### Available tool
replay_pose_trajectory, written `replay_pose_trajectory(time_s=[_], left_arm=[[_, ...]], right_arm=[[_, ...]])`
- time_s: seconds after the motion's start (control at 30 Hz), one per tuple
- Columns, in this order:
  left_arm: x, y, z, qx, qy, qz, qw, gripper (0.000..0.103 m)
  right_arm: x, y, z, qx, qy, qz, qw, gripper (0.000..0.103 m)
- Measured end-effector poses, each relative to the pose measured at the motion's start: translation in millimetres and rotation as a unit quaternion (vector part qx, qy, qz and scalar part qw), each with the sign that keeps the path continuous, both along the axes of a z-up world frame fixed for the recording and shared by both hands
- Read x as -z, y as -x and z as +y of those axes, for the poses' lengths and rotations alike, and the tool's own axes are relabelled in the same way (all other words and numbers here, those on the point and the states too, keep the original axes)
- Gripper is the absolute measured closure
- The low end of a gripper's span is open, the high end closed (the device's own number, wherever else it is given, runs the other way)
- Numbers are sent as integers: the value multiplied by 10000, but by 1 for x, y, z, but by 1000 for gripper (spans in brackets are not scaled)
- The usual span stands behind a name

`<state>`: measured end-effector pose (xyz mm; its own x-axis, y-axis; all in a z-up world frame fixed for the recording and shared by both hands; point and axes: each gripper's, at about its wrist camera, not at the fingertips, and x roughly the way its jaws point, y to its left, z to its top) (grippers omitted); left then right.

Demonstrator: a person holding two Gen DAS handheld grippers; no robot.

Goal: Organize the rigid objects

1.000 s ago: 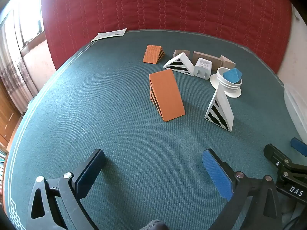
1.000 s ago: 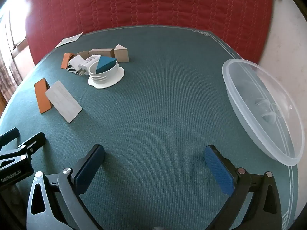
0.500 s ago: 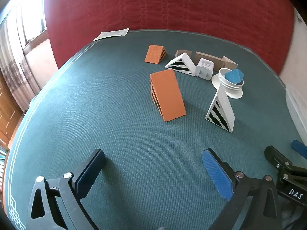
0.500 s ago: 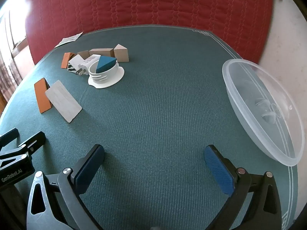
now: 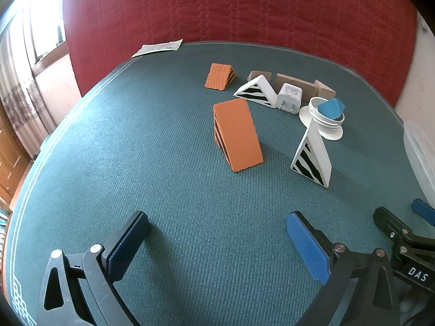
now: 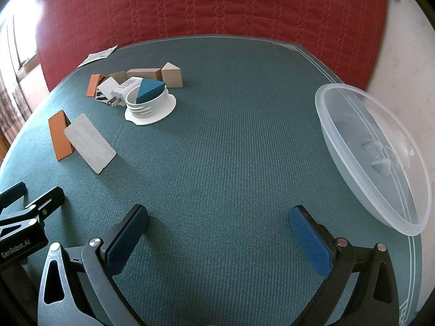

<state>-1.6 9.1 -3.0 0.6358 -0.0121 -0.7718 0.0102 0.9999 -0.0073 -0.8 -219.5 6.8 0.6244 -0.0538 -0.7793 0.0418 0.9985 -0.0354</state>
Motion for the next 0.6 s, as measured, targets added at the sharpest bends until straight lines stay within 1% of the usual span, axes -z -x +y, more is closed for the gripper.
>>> replay_pose_trajectory(time_s=[0.23,0.37,0.47,0.6], left_arm=[[-2,1,3,173,-24,44,9998,0],[-3,-3,2,210,-67,110,9997,0],[-5,-7,2,157,-85,159,9997,0],[-7,-18,8,-100,-69,229,9997,1]], right_arm=[[0,0,1,-13,-7,9,10000,0],[-1,1,1,-143,-52,80,9999,0],[-1,0,-1,-236,-50,111,9996,0],[-2,4,1,-336,-6,96,9994,0]])
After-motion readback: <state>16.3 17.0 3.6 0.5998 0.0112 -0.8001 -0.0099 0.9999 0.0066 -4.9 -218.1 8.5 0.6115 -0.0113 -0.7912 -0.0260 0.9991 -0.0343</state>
